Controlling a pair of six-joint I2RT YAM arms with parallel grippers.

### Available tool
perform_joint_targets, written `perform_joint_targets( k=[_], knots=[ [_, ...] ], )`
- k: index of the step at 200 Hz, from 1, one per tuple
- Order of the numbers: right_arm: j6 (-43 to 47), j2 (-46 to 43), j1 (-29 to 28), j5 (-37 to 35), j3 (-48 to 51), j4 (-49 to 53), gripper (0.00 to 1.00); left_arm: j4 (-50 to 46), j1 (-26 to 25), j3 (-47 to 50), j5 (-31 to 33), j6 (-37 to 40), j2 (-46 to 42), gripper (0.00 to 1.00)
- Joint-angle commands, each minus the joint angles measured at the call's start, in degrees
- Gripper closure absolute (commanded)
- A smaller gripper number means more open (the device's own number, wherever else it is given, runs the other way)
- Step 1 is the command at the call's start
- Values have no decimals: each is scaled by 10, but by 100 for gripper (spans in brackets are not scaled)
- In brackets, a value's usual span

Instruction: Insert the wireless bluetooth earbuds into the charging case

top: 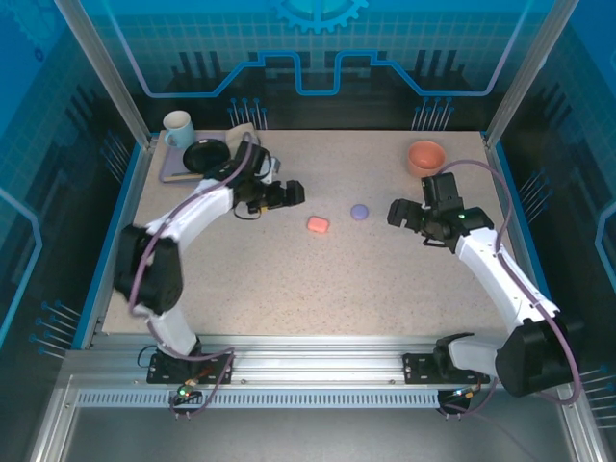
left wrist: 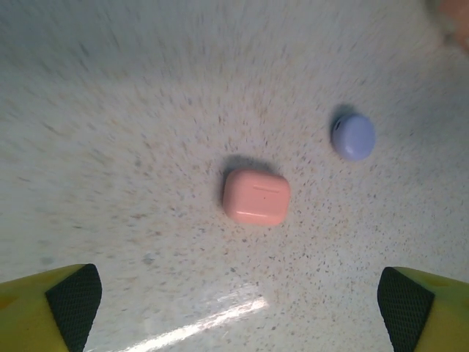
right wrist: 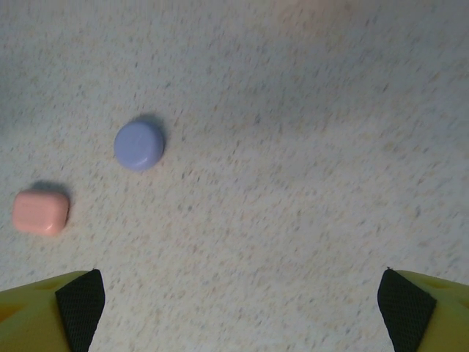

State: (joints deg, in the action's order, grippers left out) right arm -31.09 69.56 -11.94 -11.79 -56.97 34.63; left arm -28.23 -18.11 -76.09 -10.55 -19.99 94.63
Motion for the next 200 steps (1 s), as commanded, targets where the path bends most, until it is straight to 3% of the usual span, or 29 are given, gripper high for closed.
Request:
perform_joint_targets(
  k=[1, 30, 66, 97, 126, 144, 155, 161, 167, 200],
  knots=[
    [42, -37, 9, -100, 79, -119, 0, 93, 0, 103, 122, 89, -113, 1],
    [122, -65, 15, -153, 184, -269, 0, 265, 7, 278, 228, 184, -234, 1],
    [201, -45, 25, -169, 261, -410, 0, 470, 50, 461, 299, 224, -257, 1],
    [256, -8, 39, -138, 355, -614, 0, 632, 95, 534, 276, 206, -189, 1],
    [273, 32, 72, -63, 393, -780, 0, 669, 127, 515, 203, 234, -135, 1],
    [271, 122, 89, -10, 399, -883, 0, 702, 154, 517, 173, 215, -101, 1],
    [285, 166, 83, -5, 387, -903, 0, 731, 168, 526, 142, 209, -80, 1],
    [291, 161, 84, 20, 368, -845, 0, 757, 172, 529, 137, 206, -73, 1],
    [297, 161, 84, 38, 337, -792, 0, 720, 180, 520, 123, 200, -81, 1],
    [304, 165, 81, 40, 331, -794, 0, 733, 189, 522, 109, 196, -76, 1]
  ],
)
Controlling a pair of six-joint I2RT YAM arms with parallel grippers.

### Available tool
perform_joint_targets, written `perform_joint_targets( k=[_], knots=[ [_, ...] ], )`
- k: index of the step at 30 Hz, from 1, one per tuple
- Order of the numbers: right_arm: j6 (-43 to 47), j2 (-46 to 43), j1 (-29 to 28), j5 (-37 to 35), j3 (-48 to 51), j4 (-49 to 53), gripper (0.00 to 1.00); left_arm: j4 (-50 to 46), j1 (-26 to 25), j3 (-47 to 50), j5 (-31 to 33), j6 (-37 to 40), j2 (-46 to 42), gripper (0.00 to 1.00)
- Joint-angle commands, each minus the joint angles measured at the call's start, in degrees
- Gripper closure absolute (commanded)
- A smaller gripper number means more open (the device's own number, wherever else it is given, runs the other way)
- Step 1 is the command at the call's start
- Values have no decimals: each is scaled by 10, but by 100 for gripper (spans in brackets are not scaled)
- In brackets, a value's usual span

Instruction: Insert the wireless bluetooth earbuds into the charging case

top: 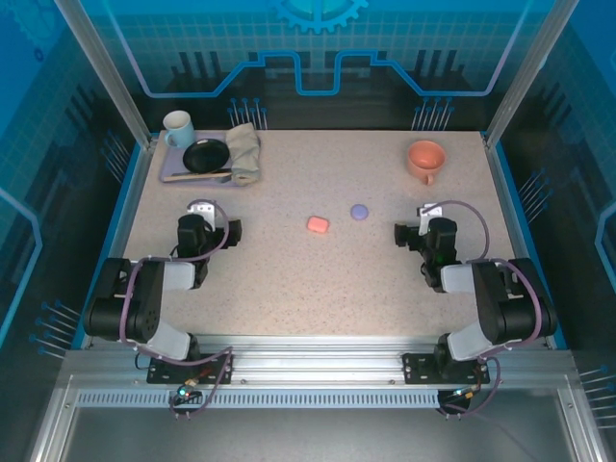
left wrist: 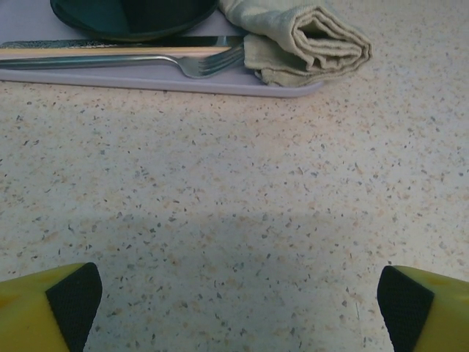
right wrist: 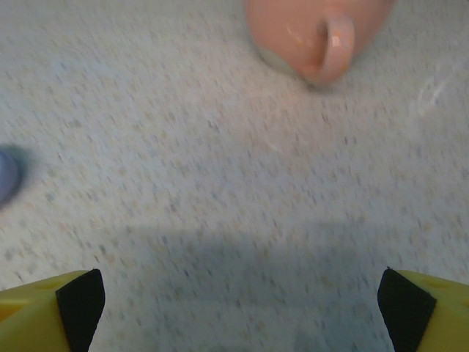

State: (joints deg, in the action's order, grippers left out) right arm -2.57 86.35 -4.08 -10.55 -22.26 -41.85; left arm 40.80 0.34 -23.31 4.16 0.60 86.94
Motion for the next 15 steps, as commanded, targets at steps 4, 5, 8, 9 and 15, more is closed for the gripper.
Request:
perform_joint_targets(
  k=[4, 5, 8, 9, 15],
  knots=[
    [25, -1, -3, 30, -21, -22, 0, 37, 5, -7, -38, -10, -1, 1],
    [25, -2, -3, 31, -21, -19, 0, 40, 5, -6, -38, -10, -1, 1],
    [25, -1, -1, 37, -23, -16, 0, 38, 5, -6, -38, -10, 0, 1],
    [26, 0, 1, 41, -24, -15, 0, 38, 5, -7, -38, -10, -1, 1],
    [25, -2, 6, 55, -21, -18, 0, 38, 5, -7, -37, -10, 0, 1]
  ],
)
